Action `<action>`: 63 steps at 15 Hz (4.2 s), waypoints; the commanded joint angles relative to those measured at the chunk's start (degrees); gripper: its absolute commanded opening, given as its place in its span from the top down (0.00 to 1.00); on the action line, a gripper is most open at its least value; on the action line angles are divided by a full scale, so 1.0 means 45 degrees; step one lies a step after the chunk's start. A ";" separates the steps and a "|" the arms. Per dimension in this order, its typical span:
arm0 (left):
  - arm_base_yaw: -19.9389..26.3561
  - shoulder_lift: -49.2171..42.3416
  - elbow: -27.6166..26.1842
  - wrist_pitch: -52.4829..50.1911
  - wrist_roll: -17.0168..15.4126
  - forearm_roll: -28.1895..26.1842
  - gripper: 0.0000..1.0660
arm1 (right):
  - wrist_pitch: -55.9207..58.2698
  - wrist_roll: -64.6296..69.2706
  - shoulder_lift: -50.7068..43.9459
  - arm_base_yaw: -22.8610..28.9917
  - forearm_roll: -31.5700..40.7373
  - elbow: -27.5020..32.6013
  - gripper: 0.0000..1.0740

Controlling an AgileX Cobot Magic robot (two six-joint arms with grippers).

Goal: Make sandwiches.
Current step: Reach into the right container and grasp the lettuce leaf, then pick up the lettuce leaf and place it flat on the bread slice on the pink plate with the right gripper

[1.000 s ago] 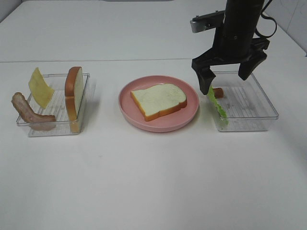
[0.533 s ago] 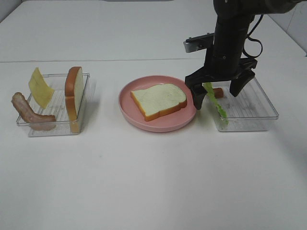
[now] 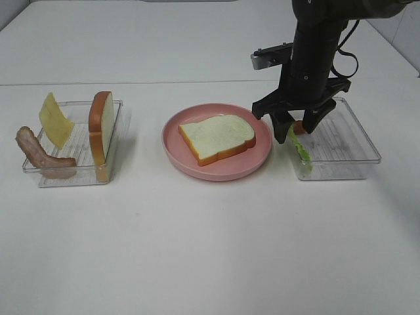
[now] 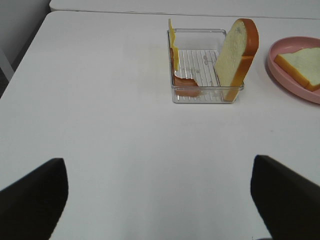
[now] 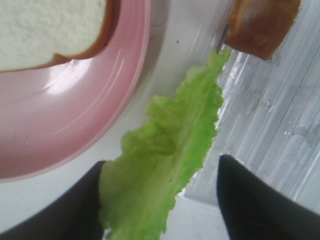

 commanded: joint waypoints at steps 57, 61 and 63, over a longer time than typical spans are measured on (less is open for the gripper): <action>0.0025 -0.0204 0.0013 -0.0051 0.0000 -0.0089 0.15 | -0.2165 0.1515 0.1706 0.2381 0.0637 -0.2788 1.00; 0.0025 -0.0204 0.0013 -0.0051 0.0000 -0.0089 0.15 | -0.2165 0.2266 0.2012 0.2381 0.0166 -0.2788 0.95; 0.0025 -0.0204 0.0013 -0.0051 0.0000 -0.0089 0.15 | -0.2203 0.2266 0.2012 0.2381 -0.0115 -0.2788 0.62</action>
